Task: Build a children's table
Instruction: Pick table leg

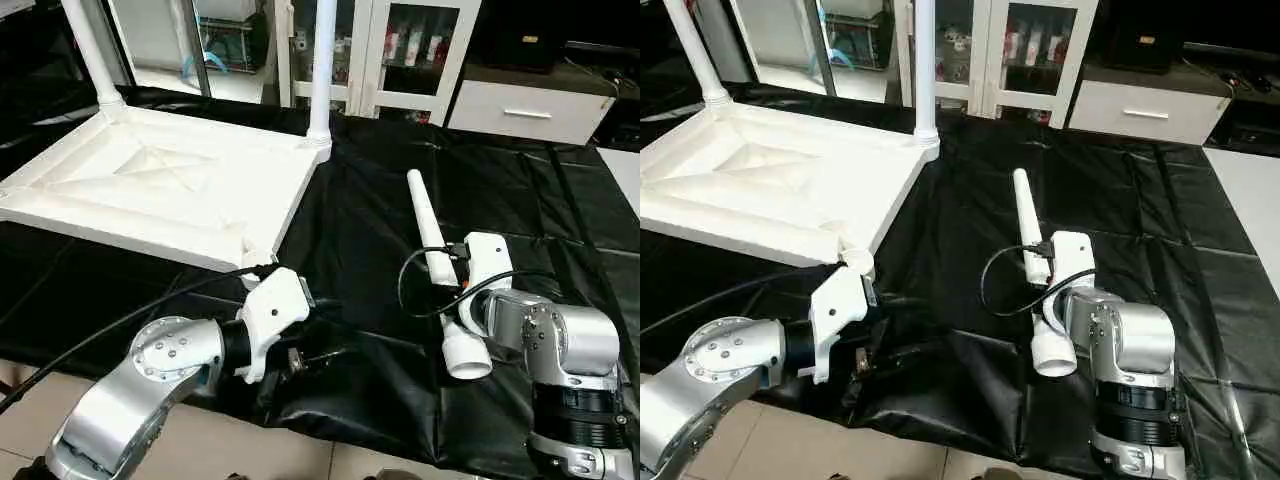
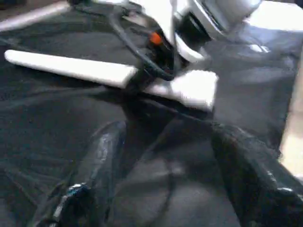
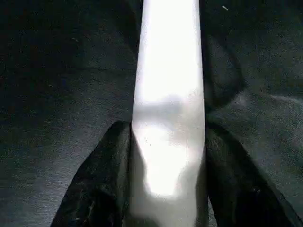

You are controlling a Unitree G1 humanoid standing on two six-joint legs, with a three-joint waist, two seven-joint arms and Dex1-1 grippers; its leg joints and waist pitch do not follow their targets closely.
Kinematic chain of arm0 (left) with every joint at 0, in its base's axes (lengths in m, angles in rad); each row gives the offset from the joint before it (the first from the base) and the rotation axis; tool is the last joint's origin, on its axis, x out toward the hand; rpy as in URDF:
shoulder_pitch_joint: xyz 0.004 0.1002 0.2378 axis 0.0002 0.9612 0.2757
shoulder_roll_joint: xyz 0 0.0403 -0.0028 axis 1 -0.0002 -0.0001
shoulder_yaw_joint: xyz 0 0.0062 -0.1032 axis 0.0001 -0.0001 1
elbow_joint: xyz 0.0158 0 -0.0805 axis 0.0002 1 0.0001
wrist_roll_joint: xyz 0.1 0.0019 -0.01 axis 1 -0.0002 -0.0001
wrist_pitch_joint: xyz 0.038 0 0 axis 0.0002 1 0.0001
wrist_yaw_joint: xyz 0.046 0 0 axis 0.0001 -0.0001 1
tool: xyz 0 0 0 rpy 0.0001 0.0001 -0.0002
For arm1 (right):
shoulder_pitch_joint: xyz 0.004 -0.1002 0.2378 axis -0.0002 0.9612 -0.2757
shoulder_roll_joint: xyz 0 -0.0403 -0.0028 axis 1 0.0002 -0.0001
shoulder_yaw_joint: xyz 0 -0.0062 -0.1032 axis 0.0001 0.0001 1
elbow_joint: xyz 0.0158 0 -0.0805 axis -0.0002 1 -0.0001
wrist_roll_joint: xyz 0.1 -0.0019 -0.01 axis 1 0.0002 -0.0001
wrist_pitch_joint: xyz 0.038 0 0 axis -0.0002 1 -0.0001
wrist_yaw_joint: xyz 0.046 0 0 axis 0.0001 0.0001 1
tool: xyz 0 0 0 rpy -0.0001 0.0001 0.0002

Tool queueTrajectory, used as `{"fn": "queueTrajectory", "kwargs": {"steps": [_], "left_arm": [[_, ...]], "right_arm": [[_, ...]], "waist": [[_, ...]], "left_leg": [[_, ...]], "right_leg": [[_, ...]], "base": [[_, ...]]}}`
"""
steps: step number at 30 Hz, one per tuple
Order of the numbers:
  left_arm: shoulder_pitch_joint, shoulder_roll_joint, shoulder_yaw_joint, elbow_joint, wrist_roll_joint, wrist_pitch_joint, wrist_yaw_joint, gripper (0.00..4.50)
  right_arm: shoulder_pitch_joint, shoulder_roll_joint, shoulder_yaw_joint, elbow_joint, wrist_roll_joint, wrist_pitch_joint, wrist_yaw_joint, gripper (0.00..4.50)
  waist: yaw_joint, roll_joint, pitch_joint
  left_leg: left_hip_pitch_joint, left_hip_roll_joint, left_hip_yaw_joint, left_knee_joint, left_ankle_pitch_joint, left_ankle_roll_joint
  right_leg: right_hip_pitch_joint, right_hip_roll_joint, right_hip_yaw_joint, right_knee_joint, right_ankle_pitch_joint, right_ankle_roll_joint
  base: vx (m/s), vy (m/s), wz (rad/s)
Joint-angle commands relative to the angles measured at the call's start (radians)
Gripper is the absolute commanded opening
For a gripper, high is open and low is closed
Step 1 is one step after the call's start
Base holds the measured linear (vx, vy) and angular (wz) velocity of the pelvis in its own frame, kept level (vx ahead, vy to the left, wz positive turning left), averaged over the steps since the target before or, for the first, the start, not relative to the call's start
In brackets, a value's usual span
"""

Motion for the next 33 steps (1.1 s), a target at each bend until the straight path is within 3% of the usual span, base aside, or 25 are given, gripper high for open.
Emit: {"fn": "queueTrajectory", "kwargs": {"steps": [1, 2, 3, 5, 7, 8, 9, 10, 11, 12, 13, 14, 15, 17, 18, 19, 20, 22, 25, 27, 29, 30, 31, 32, 33], "left_arm": [[-0.012, -0.009, 0.025, 0.021, -0.014, -0.016, 0.025, 3.75], [-0.013, -0.013, 0.036, 0.021, -0.016, -0.016, 0.033, 3.85], [-0.017, -0.036, 0.072, 0.029, -0.018, -0.014, 0.075, 3.85], [-0.038, -0.070, 0.107, 0.056, -0.001, -0.016, 0.141, 4.01], [-0.063, -0.098, 0.130, 0.081, 0.012, -0.039, 0.184, 4.12], [-0.078, -0.120, 0.155, 0.070, -0.036, -0.025, 0.176, 4.22], [-0.095, -0.138, 0.175, 0.066, -0.067, -0.001, 0.179, 4.28], [-0.098, -0.141, 0.178, 0.066, -0.072, 0.003, 0.180, 4.30], [-0.122, -0.160, 0.197, 0.072, -0.090, 0.036, 0.200, 4.30], [-0.148, -0.171, 0.213, 0.084, -0.094, 0.067, 0.223, 4.30], [-0.191, -0.193, 0.227, 0.117, -0.099, 0.102, 0.255, 4.30], [-0.219, -0.208, 0.237, 0.138, -0.102, 0.124, 0.275, 4.30], [-0.258, -0.253, 0.266, 0.170, -0.160, 0.144, 0.290, 4.30], [-0.320, -0.310, 0.308, 0.207, -0.242, 0.181, 0.314, 4.30], [-0.361, -0.337, 0.334, 0.227, -0.284, 0.211, 0.337, 4.30], [-0.386, -0.357, 0.354, 0.240, -0.316, 0.231, 0.355, 4.30], [-0.440, -0.400, 0.401, 0.273, -0.389, 0.270, 0.396, 4.30], [-0.474, -0.420, 0.423, 0.298, -0.424, 0.284, 0.414, 4.30], [-0.519, -0.434, 0.440, 0.326, -0.450, 0.315, 0.414, 4.30], [-0.553, -0.447, 0.456, 0.327, -0.491, 0.363, 0.400, 4.30], [-0.563, -0.452, 0.460, 0.326, -0.520, 0.381, 0.387, 4.30], [-0.569, -0.454, 0.463, 0.326, -0.544, 0.396, 0.381, 4.30], [-0.570, -0.453, 0.459, 0.324, -0.551, 0.407, 0.379, 4.30], [-0.573, -0.444, 0.451, 0.322, -0.556, 0.428, 0.388, 4.30], [-0.575, -0.440, 0.451, 0.323, -0.563, 0.440, 0.405, 4.30]], "right_arm": [[0.009, -0.002, -0.026, -0.053, 0.024, -0.032, 0.015, 1.81], [0.012, 0.002, -0.033, -0.067, 0.031, -0.036, 0.019, 1.81], [0.021, 0.005, -0.047, -0.103, 0.048, -0.050, 0.034, 1.81], [0.020, 0.004, -0.089, -0.130, 0.082, -0.083, 0.063, 1.81], [0.016, 0.019, -0.144, -0.147, 0.129, -0.116, 0.095, 1.81], [0.014, 0.034, -0.175, -0.173, 0.181, -0.114, 0.133, 1.81], [0.013, 0.042, -0.188, -0.194, 0.220, -0.112, 0.162, 1.81], [0.013, 0.044, -0.191, -0.197, 0.227, -0.112, 0.167, 1.81], [0.006, 0.057, -0.212, -0.217, 0.277, -0.097, 0.196, 1.81], [-0.005, 0.070, -0.232, -0.230, 0.320, -0.073, 0.214, 1.81], [-0.010, 0.064, -0.237, -0.249, 0.378, -0.052, 0.266, 1.81], [-0.012, 0.058, -0.238, -0.262, 0.415, -0.041, 0.300, 1.81], [-0.014, 0.050, -0.245, -0.270, 0.470, -0.031, 0.351, 1.81], [-0.027, 0.044, -0.258, -0.264, 0.532, -0.017, 0.399, 1.81], [-0.037, 0.043, -0.261, -0.255, 0.556, -0.012, 0.418, 1.81], [-0.039, 0.041, -0.258, -0.251, 0.567, -0.014, 0.432, 1.81], [-0.038, 0.036, -0.247, -0.249, 0.586, -0.025, 0.461, 1.81], [-0.037, 0.033, -0.240, -0.254, 0.596, -0.027, 0.472, 1.81], [-0.042, 0.041, -0.232, -0.265, 0.617, -0.021, 0.476, 1.81], [-0.035, 0.045, -0.211, -0.280, 0.636, -0.025, 0.478, 1.81], [-0.025, 0.038, -0.192, -0.282, 0.633, -0.034, 0.490, 1.81], [-0.016, 0.029, -0.178, -0.281, 0.631, -0.041, 0.499, 1.81], [-0.010, 0.024, -0.164, -0.284, 0.621, -0.049, 0.500, 1.81], [-0.007, 0.024, -0.147, -0.292, 0.618, -0.052, 0.494, 1.81], [-0.005, 0.023, -0.125, -0.303, 0.610, -0.060, 0.493, 1.81]], "waist": [[0.001, -0.013, -0.057], [0.006, 0.005, -0.057], [0.003, 0.005, -0.056], [0.004, -0.006, -0.057], [0.005, -0.009, -0.057], [0.005, -0.004, -0.057], [0.005, -0.006, -0.058], [0.006, -0.010, -0.059], [0.006, -0.008, -0.060], [0.006, -0.014, -0.060], [0.008, -0.009, -0.059], [0.008, -0.012, -0.058], [0.002, -0.043, -0.059], [0.017, -0.035, -0.059], [0.019, -0.029, -0.060], [0.020, -0.021, -0.062], [0.023, -0.020, -0.064], [0.028, -0.027, -0.064], [0.043, -0.026, -0.066], [0.046, -0.011, -0.068], [0.047, -0.015, -0.069], [0.051, -0.012, -0.068], [0.054, -0.023, -0.066], [0.055, -0.020, -0.065], [0.057, -0.007, -0.065]], "left_leg": [[-0.002, 0.026, 0.003, -0.085, -0.175, -0.042], [0.000, 0.026, 0.001, -0.086, -0.164, -0.043], [0.000, 0.026, 0.003, -0.085, -0.165, -0.044], [-0.003, 0.025, 0.002, -0.085, -0.160, -0.036], [-0.001, 0.025, 0.004, -0.084, -0.177, -0.026], [0.000, 0.025, 0.004, -0.083, -0.177, -0.022], [-0.003, 0.025, 0.003, -0.083, -0.168, -0.019], [-0.004, 0.025, 0.004, -0.082, -0.158, -0.016], [-0.004, 0.025, 0.004, -0.081, -0.139, -0.008], [-0.005, 0.025, 0.004, -0.080, -0.134, -0.006], [-0.004, 0.021, 0.004, -0.079, -0.135, -0.001], [-0.005, 0.022, 0.002, -0.079, -0.135, 0.003], [-0.011, 0.020, 0.006, -0.077, -0.133, 0.011], [-0.001, 0.024, 0.007, -0.073, -0.130, 0.018], [-0.007, 0.027, 0.003, -0.075, -0.102, 0.015], [-0.004, 0.025, 0.005, -0.072, -0.097, 0.007], [-0.009, 0.024, 0.002, -0.073, -0.079, 0.003], [-0.007, 0.025, 0.005, -0.071, -0.068, 0.008], [-0.007, 0.026, 0.004, -0.072, -0.029, 0.020], [-0.005, 0.026, 0.004, -0.070, -0.016, 0.017], [-0.005, 0.026, 0.003, -0.071, -0.015, 0.015], [-0.006, 0.026, 0.003, -0.071, -0.022, 0.012], [-0.007, 0.028, 0.003, -0.074, -0.037, 0.013], [-0.005, 0.028, 0.004, -0.074, -0.043, 0.012], [-0.005, 0.028, 0.002, -0.074, -0.045, 0.007]], "right_leg": [[0.045, -0.036, 0.039, -0.075, -0.224, -0.162], [0.044, -0.037, 0.040, -0.071, -0.215, -0.161], [0.043, -0.036, 0.040, -0.073, -0.206, -0.161], [0.048, -0.034, 0.038, -0.073, -0.186, -0.166], [0.045, -0.036, 0.040, -0.077, -0.215, -0.161], [0.046, -0.037, 0.040, -0.078, -0.221, -0.163], [0.048, -0.038, 0.039, -0.076, -0.217, -0.163], [0.049, -0.038, 0.039, -0.074, -0.208, -0.167], [0.048, -0.037, 0.039, -0.071, -0.182, -0.175], [0.049, -0.036, 0.038, -0.069, -0.176, -0.179], [0.049, -0.034, 0.037, -0.070, -0.181, -0.181], [0.050, -0.036, 0.036, -0.074, -0.194, -0.178], [0.056, -0.035, 0.036, -0.076, -0.208, -0.173], [0.046, -0.045, 0.036, -0.081, -0.273, -0.170], [0.049, -0.044, 0.034, -0.075, -0.245, -0.177], [0.044, -0.040, 0.033, -0.076, -0.210, -0.183], [0.052, -0.041, 0.032, -0.067, -0.164, -0.196], [0.051, -0.041, 0.033, -0.070, -0.131, -0.208], [0.056, -0.042, 0.032, -0.065, -0.087, -0.217], [0.056, -0.042, 0.031, -0.062, -0.063, -0.221], [0.059, -0.041, 0.030, -0.063, -0.036, -0.229], [0.060, -0.043, 0.030, -0.063, -0.039, -0.233], [0.063, -0.045, 0.030, -0.063, -0.062, -0.230], [0.060, -0.045, 0.030, -0.067, -0.086, -0.222], [0.059, -0.045, 0.030, -0.065, -0.092, -0.219]], "base": [[0.000, 0.000, 0.00], [0.000, 0.000, 0.00], [0.000, 0.000, 0.00], [0.000, 0.000, 0.00], [0.000, 0.000, 0.00], [0.000, 0.000, 0.00], [0.000, 0.000, 0.00], [0.000, 0.000, 0.00], [0.000, 0.000, 0.00], [0.000, 0.000, 0.00], [0.000, 0.000, 0.00], [0.000, 0.000, 0.00], [0.000, 0.000, 0.00], [0.000, 0.000, 0.00], [0.000, 0.000, 0.00], [0.000, 0.000, 0.00], [0.000, 0.000, 0.00], [0.000, 0.000, 0.00], [0.000, 0.000, 0.00], [0.000, 0.000, 0.00], [0.000, 0.000, 0.00], [0.000, 0.000, 0.00], [0.000, 0.000, 0.00], [0.000, 0.000, 0.00], [0.000, 0.000, 0.00]]}}
